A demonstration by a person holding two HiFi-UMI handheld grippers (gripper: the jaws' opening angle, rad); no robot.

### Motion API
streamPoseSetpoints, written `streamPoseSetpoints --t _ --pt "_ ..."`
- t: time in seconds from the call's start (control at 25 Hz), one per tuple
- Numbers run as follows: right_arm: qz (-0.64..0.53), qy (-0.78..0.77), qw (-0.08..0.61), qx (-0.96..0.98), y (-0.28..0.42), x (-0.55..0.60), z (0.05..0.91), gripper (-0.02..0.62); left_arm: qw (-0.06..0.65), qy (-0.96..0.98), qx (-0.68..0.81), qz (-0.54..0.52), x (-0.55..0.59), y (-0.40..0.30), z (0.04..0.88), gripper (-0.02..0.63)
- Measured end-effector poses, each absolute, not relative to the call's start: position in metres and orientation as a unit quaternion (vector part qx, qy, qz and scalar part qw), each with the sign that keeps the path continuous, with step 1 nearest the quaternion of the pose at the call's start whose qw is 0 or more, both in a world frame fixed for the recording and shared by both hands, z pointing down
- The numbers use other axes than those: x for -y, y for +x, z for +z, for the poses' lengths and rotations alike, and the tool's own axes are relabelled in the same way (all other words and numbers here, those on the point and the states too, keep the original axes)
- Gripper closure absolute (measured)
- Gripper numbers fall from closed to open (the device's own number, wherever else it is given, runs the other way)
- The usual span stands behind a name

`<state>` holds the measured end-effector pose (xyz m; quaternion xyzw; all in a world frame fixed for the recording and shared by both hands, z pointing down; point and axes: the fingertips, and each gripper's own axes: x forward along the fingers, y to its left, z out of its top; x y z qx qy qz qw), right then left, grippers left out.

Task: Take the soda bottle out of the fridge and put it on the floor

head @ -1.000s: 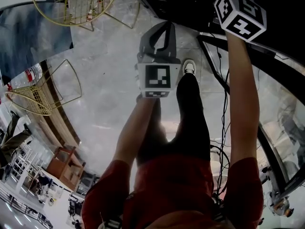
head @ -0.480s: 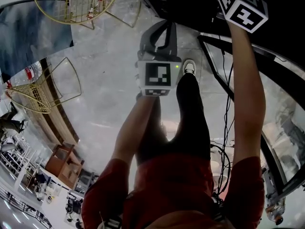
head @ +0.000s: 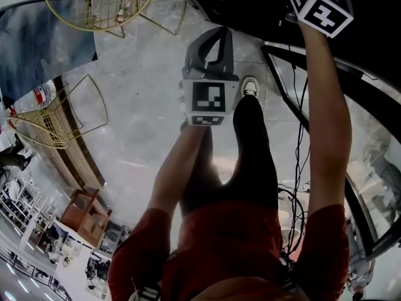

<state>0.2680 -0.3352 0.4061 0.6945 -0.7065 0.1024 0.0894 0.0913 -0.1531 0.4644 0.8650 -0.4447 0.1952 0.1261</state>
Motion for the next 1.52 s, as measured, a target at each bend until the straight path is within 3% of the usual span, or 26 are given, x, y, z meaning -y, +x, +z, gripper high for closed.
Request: streamPoseSetpoints --t 1.52 --pt "0.100 0.683 0.074 0.720 0.242 0.277 0.404 0.285 0.163 0.842 0.476 0.195 0.145 0.060 0.482 0.606"
